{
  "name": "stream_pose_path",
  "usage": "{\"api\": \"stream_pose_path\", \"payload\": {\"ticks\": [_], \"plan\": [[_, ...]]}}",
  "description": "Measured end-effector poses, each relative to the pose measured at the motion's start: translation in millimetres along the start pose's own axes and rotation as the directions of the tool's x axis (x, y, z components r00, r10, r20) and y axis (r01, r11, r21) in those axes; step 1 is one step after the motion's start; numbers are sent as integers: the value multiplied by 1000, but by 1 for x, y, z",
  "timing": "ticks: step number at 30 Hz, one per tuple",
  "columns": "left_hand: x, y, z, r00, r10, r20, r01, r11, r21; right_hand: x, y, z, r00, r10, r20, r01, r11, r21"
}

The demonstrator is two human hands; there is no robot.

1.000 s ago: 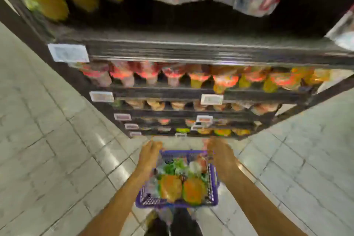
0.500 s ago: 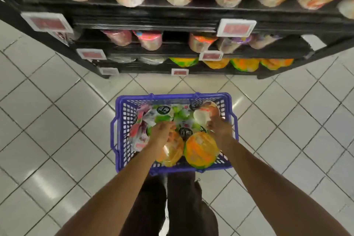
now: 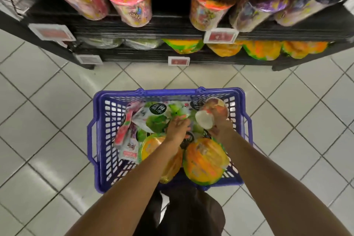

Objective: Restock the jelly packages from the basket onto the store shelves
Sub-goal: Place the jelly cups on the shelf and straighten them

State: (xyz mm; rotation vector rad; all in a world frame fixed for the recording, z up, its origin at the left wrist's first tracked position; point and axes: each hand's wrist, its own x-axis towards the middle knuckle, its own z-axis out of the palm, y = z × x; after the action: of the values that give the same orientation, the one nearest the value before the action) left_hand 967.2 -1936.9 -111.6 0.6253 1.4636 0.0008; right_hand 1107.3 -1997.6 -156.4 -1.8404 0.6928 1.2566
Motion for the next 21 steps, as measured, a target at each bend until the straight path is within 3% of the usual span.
{"api": "stream_pose_path", "payload": {"ticks": [3,7,13,16,21], "plan": [[-16,4,-7,1000,3,-24,-3,1000,-29,-31,-3,-3,1000,-9,16,9,1000,-8],[-57,23,-16,1000,-7,-9,7,1000,-6,-103,1,-7,976,-21,218,25,1000,-14],[-188,85,-69,980,98,172,-69,983,-169,-231,-5,-22,822,-91,562,75,996,52],[-269,125,-105,950,174,261,-113,966,-232,-315,-30,-22,755,-198,625,209,976,57],[-405,187,-148,909,351,222,-292,921,-258,-465,-73,-14,701,-316,640,409,913,4]]}}
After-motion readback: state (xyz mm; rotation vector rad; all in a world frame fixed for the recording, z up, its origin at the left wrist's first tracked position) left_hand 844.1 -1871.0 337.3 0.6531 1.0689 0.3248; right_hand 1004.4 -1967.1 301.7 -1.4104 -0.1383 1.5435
